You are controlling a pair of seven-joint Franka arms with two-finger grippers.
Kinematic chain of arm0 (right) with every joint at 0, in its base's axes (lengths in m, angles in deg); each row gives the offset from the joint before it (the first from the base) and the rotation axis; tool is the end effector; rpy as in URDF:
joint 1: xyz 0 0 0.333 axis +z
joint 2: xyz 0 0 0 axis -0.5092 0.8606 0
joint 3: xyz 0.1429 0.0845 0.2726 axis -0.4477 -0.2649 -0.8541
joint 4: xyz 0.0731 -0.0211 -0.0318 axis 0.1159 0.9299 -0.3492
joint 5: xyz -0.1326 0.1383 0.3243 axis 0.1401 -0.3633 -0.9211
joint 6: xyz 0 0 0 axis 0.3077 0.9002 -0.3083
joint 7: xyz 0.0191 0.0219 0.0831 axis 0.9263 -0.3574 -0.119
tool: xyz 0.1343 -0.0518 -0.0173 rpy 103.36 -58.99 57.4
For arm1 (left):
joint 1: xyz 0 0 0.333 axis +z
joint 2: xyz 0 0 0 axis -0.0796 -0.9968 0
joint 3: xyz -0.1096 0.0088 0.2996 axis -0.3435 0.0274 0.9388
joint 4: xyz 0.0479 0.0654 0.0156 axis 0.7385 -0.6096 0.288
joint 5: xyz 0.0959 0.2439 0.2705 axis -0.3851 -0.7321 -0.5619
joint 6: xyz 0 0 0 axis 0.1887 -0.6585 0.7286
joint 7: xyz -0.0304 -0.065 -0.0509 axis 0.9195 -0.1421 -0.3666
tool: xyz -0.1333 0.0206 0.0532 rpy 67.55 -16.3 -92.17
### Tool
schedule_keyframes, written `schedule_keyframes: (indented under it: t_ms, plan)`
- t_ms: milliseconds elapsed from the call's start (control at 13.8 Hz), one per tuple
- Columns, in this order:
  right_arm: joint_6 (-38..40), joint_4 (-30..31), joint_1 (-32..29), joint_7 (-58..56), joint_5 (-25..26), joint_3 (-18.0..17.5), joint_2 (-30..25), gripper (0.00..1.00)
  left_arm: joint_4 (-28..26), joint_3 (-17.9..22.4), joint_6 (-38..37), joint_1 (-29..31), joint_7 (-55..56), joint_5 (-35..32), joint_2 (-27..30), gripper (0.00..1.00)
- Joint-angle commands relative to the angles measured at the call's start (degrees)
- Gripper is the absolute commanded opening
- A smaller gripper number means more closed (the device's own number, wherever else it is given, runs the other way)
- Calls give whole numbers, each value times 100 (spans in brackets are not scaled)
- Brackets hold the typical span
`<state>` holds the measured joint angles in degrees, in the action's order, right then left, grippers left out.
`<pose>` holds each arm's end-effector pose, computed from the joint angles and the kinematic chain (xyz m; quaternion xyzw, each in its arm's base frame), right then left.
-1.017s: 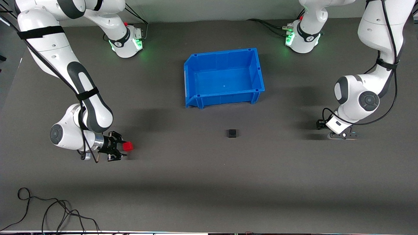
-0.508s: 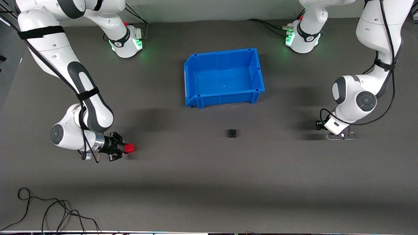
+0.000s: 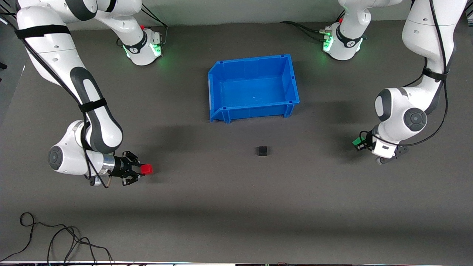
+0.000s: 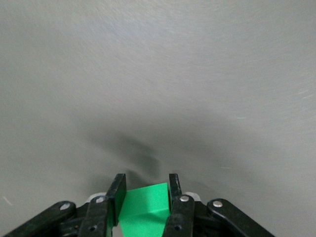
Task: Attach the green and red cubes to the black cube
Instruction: 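Close the right gripper on the red cube while the left gripper grasps green, then carry the red cube and green cube toward the black cube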
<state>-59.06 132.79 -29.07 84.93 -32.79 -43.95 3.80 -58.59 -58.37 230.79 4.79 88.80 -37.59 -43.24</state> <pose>0.6502 0.0589 0.2068 -0.7361 0.6581 0.1314 0.0887 0.5478 -0.0153 0.1798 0.9541 0.2968 -0.0391 0.0135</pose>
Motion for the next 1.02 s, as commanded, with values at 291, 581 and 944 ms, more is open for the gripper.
schedule_keyframes:
  t_ms: [291, 581, 944]
  plan:
    - [-284, -253, 1056, 1165, -687, 38, 36, 34, 732, -949, -120, -249, 2739, 904, -511, 0]
    - [-1259, -578, 2243, 2800, -671, 46, 440, 34, 1733, -924, -128, -1268, 4549, 845, -1144, 0]
    - [-1937, -869, 3255, 3936, -601, 82, 871, 34, 2533, -897, -181, -1788, 5727, 538, -1698, 0]
